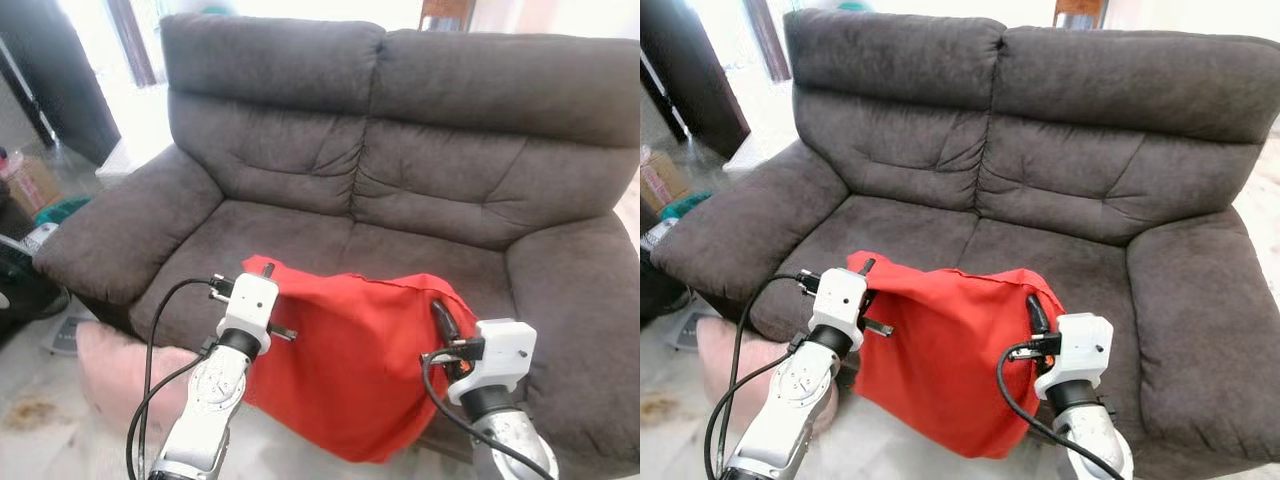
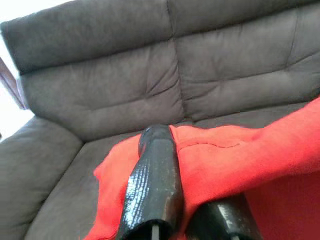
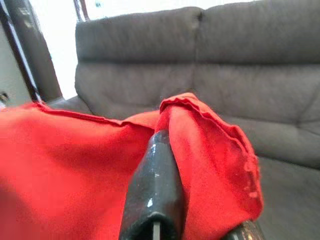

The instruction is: Move the pillow to the sofa from floor

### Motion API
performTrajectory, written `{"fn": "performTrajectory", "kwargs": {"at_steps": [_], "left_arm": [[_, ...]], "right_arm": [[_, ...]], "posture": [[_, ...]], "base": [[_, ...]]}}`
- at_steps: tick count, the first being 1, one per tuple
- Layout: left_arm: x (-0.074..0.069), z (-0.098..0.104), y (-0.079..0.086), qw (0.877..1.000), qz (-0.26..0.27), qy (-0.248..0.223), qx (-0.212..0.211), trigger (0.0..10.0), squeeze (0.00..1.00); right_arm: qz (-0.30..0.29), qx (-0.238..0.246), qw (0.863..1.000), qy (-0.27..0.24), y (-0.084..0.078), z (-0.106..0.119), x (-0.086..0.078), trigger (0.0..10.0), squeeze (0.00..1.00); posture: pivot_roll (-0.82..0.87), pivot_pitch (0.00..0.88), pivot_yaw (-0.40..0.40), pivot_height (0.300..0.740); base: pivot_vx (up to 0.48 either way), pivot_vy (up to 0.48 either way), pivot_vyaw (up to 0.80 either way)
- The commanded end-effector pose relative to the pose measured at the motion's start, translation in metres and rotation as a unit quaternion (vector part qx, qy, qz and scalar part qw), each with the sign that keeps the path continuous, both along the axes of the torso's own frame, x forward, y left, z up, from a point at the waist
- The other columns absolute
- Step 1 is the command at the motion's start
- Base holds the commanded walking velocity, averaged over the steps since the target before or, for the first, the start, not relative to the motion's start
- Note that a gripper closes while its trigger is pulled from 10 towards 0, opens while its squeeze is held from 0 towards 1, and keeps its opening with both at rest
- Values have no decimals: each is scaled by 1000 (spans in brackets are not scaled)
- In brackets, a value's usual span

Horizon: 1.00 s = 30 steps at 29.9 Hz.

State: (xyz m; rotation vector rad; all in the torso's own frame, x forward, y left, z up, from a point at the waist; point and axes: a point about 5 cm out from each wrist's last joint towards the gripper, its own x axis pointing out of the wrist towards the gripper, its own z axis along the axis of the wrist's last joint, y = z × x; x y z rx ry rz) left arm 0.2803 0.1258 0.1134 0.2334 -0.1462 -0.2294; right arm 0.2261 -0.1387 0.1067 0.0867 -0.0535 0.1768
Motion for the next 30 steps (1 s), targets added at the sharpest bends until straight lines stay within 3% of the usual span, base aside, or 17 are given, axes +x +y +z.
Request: {"fn": "performTrajectory", "kwargs": {"at_steps": [1, 16, 30], "left_arm": [[2, 23, -11, 998, -19, -53, -17, 10000, 0], [3, 26, -10, 998, -14, -55, -17, 10000, 0], [6, 27, -6, 998, -4, -60, -27, 10000, 0]], "right_arm": [[-6, -6, 1000, -10, -5, 4, -1, 10000, 0], [-14, -9, 1000, -11, -9, 5, 4, 10000, 0], [-16, -13, 1000, -11, -10, 7, 8, 10000, 0]], "posture": [[-14, 0, 30, 740], [-5, 0, 22, 740], [1, 0, 11, 740]], "base": [[0, -345, 0], [0, -342, 0], [0, 0, -623]]}}
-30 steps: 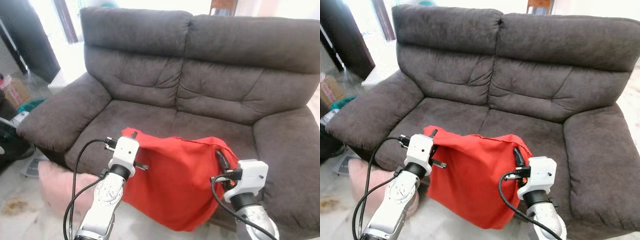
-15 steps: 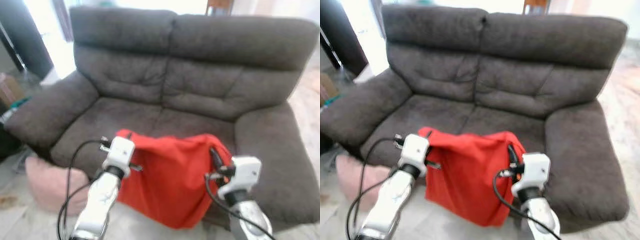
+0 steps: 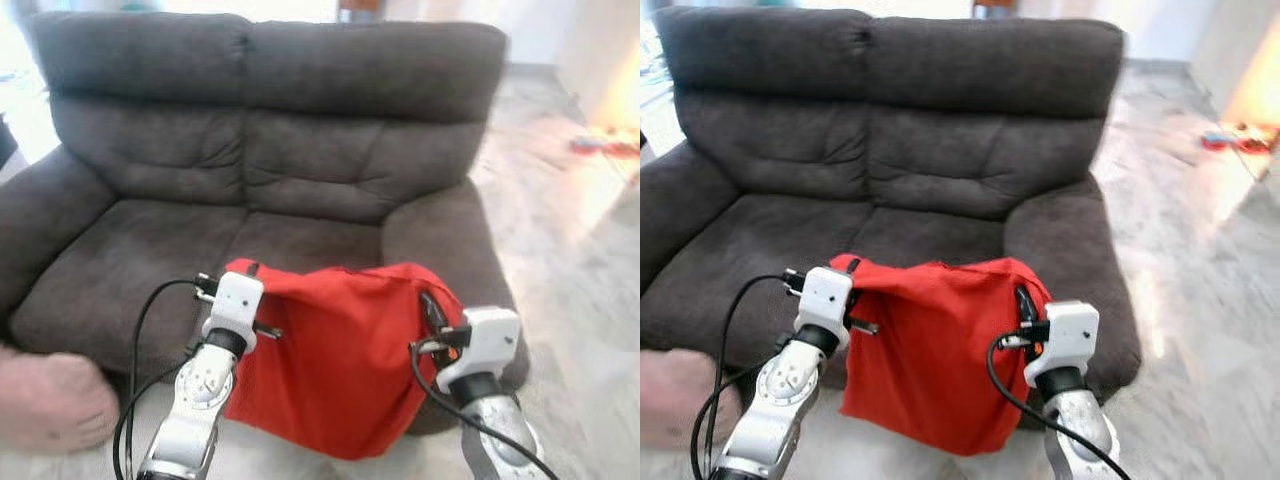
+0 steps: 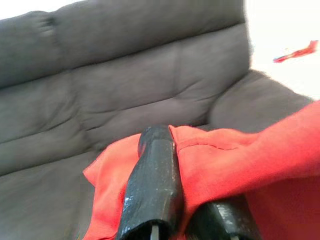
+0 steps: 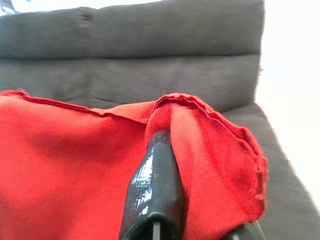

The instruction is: Move the pillow to the sofa from floor

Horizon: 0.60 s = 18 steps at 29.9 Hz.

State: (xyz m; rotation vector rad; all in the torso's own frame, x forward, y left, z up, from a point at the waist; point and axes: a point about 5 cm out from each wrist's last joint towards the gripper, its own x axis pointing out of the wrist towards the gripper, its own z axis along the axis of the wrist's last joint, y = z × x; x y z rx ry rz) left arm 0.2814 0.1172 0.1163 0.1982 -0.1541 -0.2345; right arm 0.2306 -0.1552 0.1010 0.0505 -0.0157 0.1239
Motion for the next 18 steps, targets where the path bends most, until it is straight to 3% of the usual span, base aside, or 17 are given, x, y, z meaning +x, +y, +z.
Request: {"fn": "performTrajectory", "kwargs": {"at_steps": [1, 12, 18], "left_arm": [[5, 25, 3, 998, 2, -59, -11, 10000, 0], [6, 29, 8, 998, 16, -64, -19, 10000, 0], [3, 38, 19, 995, 42, -84, -11, 10000, 0]], "right_arm": [[11, 5, 999, -31, 7, 13, 4, 10000, 0], [27, 1, 998, -49, 9, 21, 7, 10000, 0], [32, -3, 997, -64, 9, 27, 8, 10000, 0]], "posture": [[1, 0, 10, 740], [3, 9, 3, 740], [5, 21, 0, 740]], "base": [[0, 0, 0], [0, 0, 0], [0, 0, 0]]}}
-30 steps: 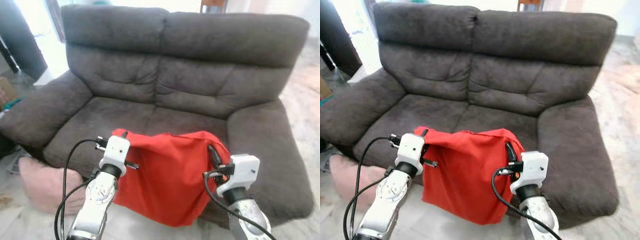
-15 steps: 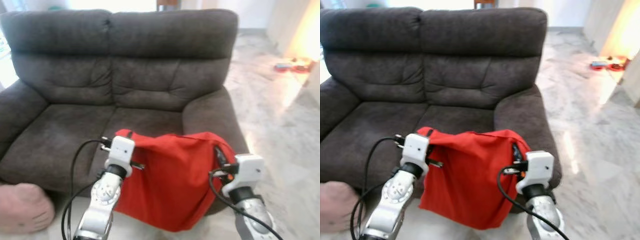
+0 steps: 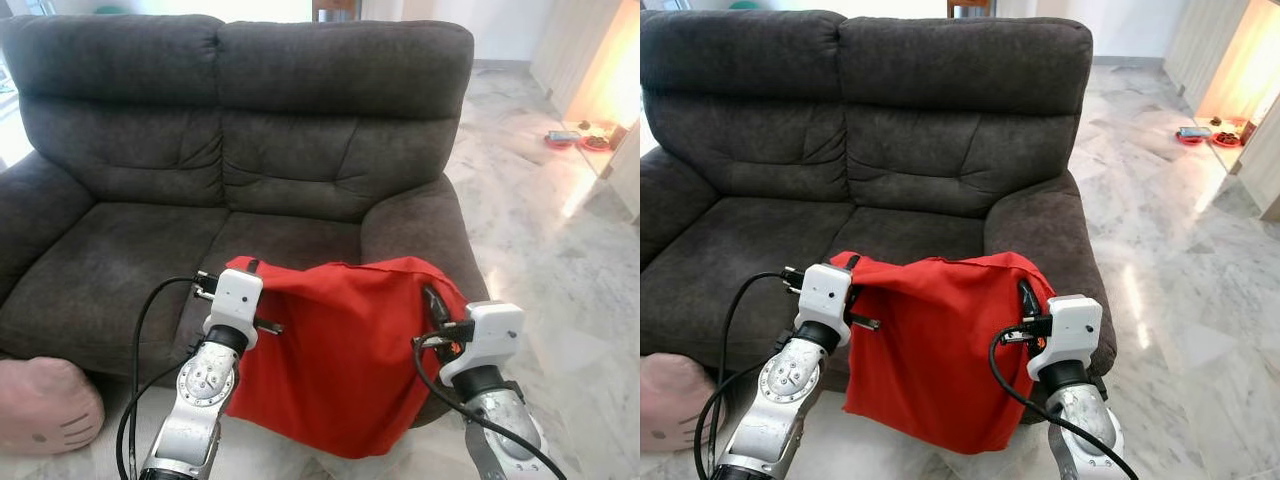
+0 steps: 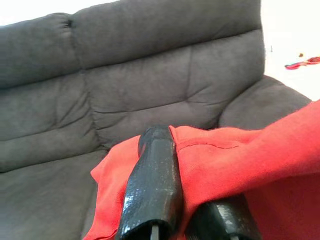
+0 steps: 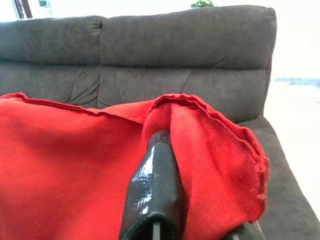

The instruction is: Move the pillow to the sofa from floor

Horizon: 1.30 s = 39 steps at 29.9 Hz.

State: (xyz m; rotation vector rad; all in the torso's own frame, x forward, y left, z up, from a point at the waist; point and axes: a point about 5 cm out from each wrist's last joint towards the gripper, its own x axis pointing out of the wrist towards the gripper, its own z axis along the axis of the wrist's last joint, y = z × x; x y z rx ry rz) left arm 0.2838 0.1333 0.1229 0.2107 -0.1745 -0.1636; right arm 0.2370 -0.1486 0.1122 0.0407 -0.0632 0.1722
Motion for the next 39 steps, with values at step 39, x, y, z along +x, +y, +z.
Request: {"fn": "performTrajectory", "kwargs": {"at_steps": [39], "left_arm": [[-3, 61, 3, 989, 27, -143, 32, 10000, 0]], "right_arm": [[69, -12, 994, -87, 13, 46, 10, 10000, 0]], "posture": [[19, 19, -16, 740]], "base": [[115, 0, 49]]}}
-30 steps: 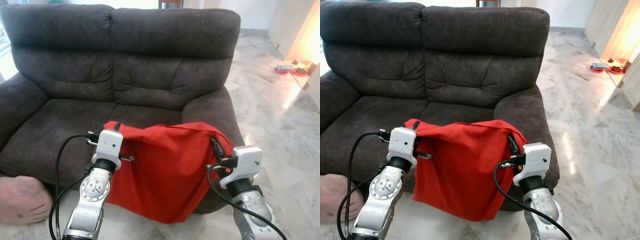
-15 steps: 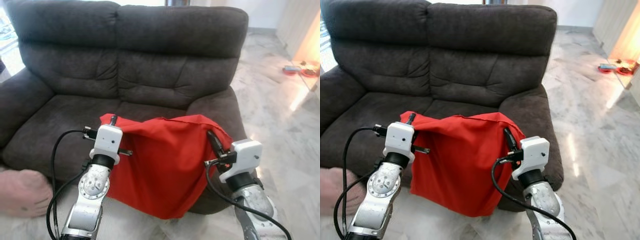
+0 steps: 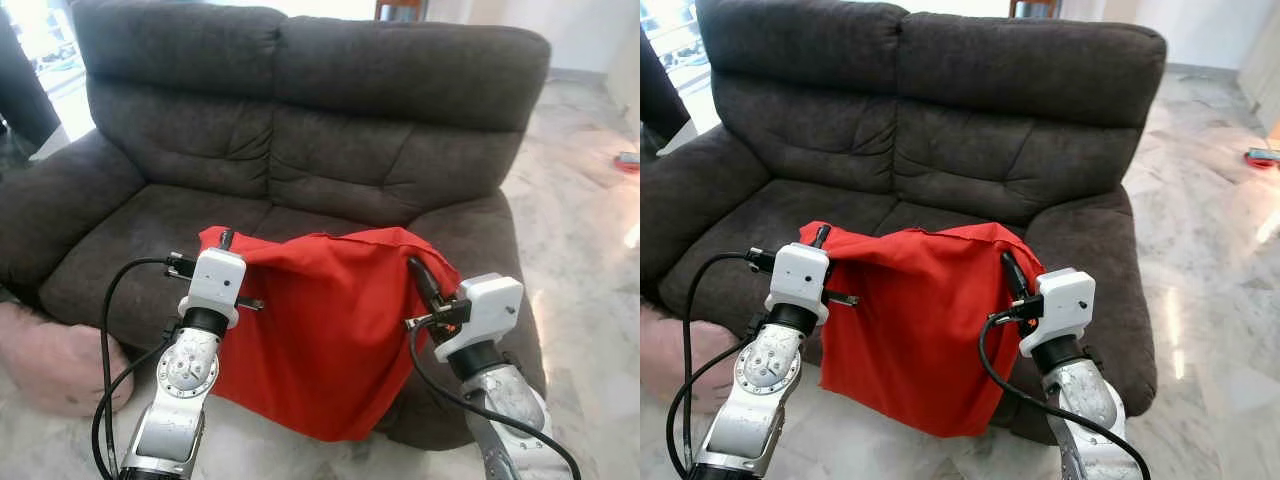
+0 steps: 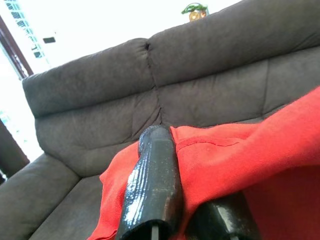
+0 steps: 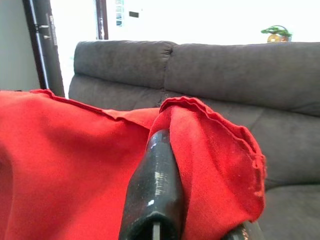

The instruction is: Move the pillow to the sofa from floor

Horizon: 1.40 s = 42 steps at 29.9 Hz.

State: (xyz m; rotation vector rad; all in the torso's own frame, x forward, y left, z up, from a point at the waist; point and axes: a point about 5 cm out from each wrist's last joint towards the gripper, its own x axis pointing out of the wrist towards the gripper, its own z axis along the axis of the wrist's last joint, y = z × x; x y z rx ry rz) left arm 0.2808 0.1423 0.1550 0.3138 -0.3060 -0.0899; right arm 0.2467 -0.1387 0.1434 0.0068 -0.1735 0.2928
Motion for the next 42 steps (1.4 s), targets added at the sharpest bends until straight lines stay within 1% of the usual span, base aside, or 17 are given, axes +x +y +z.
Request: {"fn": "performTrajectory", "kwargs": {"at_steps": [1, 8, 11, 13, 14, 16, 18, 19, 20, 22, 25, 31, 33, 35, 37, 42], "left_arm": [[0, 29, -6, 997, -10, -70, -8, 10000, 0], [1, 31, -10, 997, -18, -73, -7, 10000, 0], [3, 35, -10, 997, -20, -79, -5, 10000, 0], [5, 42, -9, 996, -19, -91, -6, 10000, 0], [5, 42, -9, 996, -19, -91, -6, 10000, 0], [7, 49, -9, 995, -19, -101, -5, 10000, 0], [7, 51, -9, 994, -19, -105, -1, 10000, 0], [8, 58, -9, 993, -19, -118, 3, 10000, 0], [8, 58, -9, 993, -19, -118, 3, 10000, 0], [9, 70, -9, 990, -20, -138, 6, 10000, 0], [11, 76, -9, 989, -20, -149, 9, 10000, 0], [10, 84, -9, 987, -19, -160, 6, 10000, 0], [10, 84, -9, 987, -19, -160, 6, 10000, 0], [10, 87, -9, 986, -15, -164, 6, 10000, 0], [10, 87, -9, 986, -14, -164, 5, 10000, 0], [9, 87, -9, 986, -12, -165, 5, 10000, 0]], "right_arm": [[11, 3, 1000, -29, 3, 14, 1, 10000, 0], [13, 7, 999, -34, 5, 17, 0, 10000, 0], [11, 14, 999, -43, 4, 23, 1, 10000, 0], [7, 23, 998, -57, 3, 31, 3, 10000, 0], [7, 23, 998, -57, 3, 31, 3, 10000, 0], [7, 21, 997, -74, 3, 40, 6, 10000, 0], [8, 23, 996, -80, 4, 43, 6, 10000, 0], [12, 27, 995, -93, 6, 50, 7, 10000, 0], [12, 27, 995, -93, 6, 50, 7, 10000, 0], [24, 30, 992, -118, 12, 67, 7, 10000, 0], [39, 30, 989, -137, 18, 79, 7, 10000, 0], [45, 32, 986, -155, 19, 90, 7, 10000, 0], [45, 32, 986, -155, 19, 90, 7, 10000, 0], [57, 34, 983, -169, 22, 100, 5, 10000, 0], [68, 36, 982, -174, 26, 104, 5, 10000, 0], [71, 32, 983, -167, 27, 102, 5, 10000, 0]], "posture": [[19, 19, -16, 740], [14, 13, -10, 740], [13, 12, -9, 740], [13, 12, -9, 740], [13, 12, -9, 740], [19, 1, -10, 740], [21, 0, -10, 740], [20, 0, -11, 740], [20, 0, -11, 740], [28, 4, -15, 740], [28, 4, -15, 740], [33, 12, -19, 740], [33, 12, -19, 740], [34, 16, -22, 740], [32, 16, -24, 740], [35, 19, -27, 740]], "base": [[311, 0, 0], [321, 0, 0], [325, 0, 0], [326, 0, 0], [326, 0, 0], [324, 0, 0], [324, 0, 0], [326, 0, 0], [326, 0, 0], [326, 0, 0], [326, 0, 0], [328, 0, 0], [326, 0, 0], [326, 0, 0], [324, 0, 0], [325, 0, 0]]}}
